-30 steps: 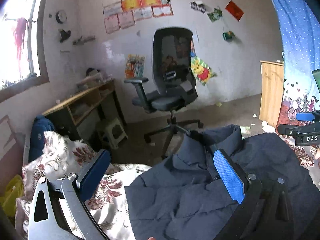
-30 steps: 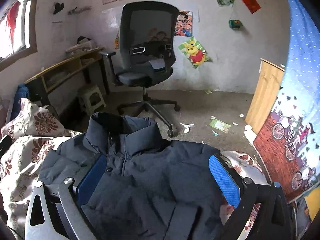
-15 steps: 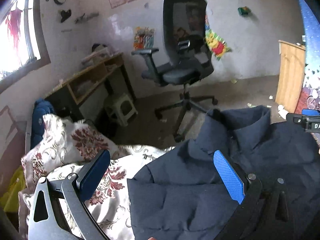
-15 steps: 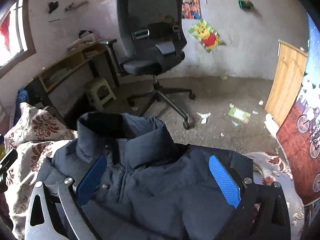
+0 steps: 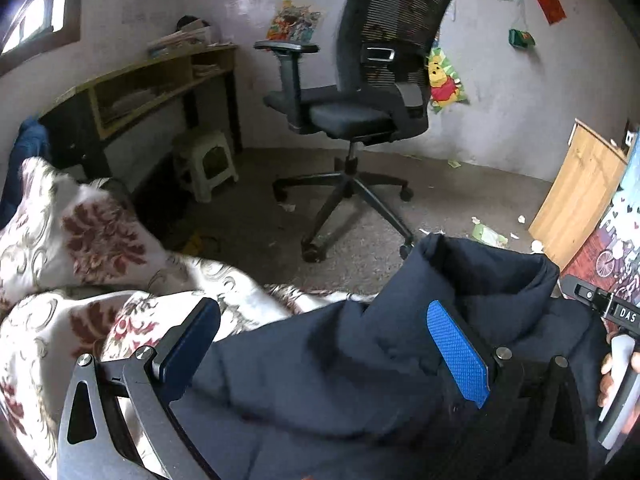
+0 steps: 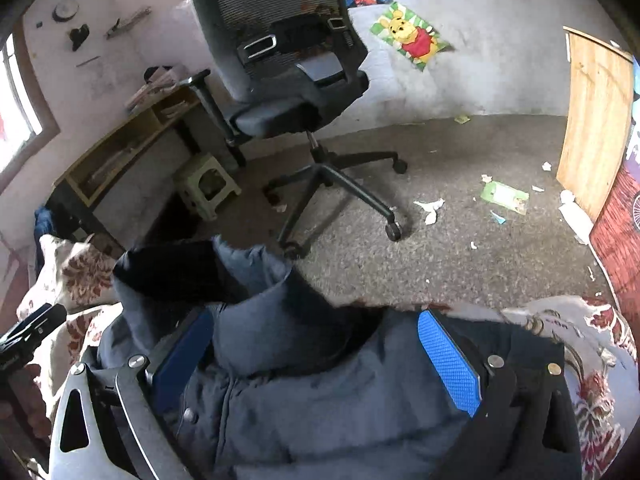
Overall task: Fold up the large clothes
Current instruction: 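Move the right tool to the jacket edge and close it on the fabric, then close the left tool on the jacket edge beside the right tool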
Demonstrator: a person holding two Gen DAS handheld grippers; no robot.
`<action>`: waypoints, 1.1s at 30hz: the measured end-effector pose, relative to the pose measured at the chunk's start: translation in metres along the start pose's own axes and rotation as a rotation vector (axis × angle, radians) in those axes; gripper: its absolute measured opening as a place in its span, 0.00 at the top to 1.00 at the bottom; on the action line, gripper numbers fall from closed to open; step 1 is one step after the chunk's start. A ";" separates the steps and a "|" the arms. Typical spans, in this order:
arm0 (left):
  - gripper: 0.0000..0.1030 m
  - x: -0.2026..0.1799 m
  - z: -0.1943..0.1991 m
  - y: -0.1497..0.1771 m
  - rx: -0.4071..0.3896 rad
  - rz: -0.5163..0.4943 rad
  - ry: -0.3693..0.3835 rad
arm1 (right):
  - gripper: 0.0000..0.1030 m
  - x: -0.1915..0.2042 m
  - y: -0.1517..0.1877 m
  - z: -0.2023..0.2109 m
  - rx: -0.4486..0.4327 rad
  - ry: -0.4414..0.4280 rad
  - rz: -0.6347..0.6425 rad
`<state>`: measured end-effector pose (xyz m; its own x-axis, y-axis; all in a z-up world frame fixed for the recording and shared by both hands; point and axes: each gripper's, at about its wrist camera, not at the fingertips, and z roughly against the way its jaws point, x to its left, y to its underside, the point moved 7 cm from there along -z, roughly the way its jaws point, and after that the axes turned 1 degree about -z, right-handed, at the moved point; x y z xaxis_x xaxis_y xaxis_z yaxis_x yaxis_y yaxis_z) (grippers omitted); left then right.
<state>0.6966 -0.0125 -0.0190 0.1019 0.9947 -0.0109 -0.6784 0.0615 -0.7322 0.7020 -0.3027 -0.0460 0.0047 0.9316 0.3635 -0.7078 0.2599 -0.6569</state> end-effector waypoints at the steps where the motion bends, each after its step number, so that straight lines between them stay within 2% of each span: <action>1: 0.02 -0.004 -0.003 -0.002 0.000 -0.008 -0.004 | 0.00 0.000 -0.003 -0.004 -0.002 -0.010 -0.007; 8: 0.01 -0.018 -0.029 -0.012 0.028 -0.026 -0.065 | 0.00 0.001 -0.016 -0.021 -0.012 -0.053 -0.048; 12: 0.02 -0.016 -0.042 -0.016 0.029 -0.043 -0.090 | 0.00 0.013 -0.018 -0.024 0.004 -0.078 0.000; 14: 0.01 -0.017 -0.046 -0.016 0.026 -0.056 -0.087 | 0.03 0.019 -0.018 -0.027 0.011 -0.072 0.033; 17: 0.02 -0.022 -0.050 -0.017 0.015 -0.085 -0.088 | 0.13 0.027 -0.016 -0.033 0.033 -0.054 0.072; 20: 0.02 -0.027 -0.050 -0.016 0.002 -0.112 -0.087 | 0.40 0.032 -0.011 -0.039 0.055 -0.023 0.103; 21: 0.04 -0.028 -0.050 -0.016 -0.004 -0.121 -0.087 | 0.54 0.033 -0.010 -0.041 0.061 -0.017 0.109; 22: 0.13 -0.029 -0.050 -0.016 -0.008 -0.128 -0.084 | 0.61 0.033 -0.008 -0.041 0.062 -0.009 0.113; 23: 0.18 -0.030 -0.050 -0.015 -0.005 -0.135 -0.072 | 0.64 0.034 -0.008 -0.041 0.057 0.004 0.117; 25: 0.35 -0.031 -0.053 -0.014 0.018 -0.133 -0.040 | 0.77 0.033 -0.006 -0.041 0.055 0.010 0.114; 26: 0.39 -0.031 -0.054 -0.013 0.026 -0.126 -0.025 | 0.79 0.032 -0.005 -0.041 0.056 0.010 0.103; 28: 0.53 -0.031 -0.056 -0.013 0.043 -0.112 0.013 | 0.83 0.030 -0.003 -0.039 0.055 0.002 0.090; 30: 0.62 -0.031 -0.056 -0.014 0.058 -0.090 0.055 | 0.86 0.029 -0.002 -0.036 0.051 0.004 0.096; 33: 0.64 -0.032 -0.056 -0.018 0.066 -0.071 0.089 | 0.87 0.030 -0.002 -0.030 0.046 -0.010 0.098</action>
<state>0.7461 -0.0504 -0.0431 0.2131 0.9767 -0.0232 -0.7134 0.1393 -0.6868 0.7245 -0.2678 -0.0539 -0.0732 0.9494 0.3055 -0.7361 0.1552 -0.6588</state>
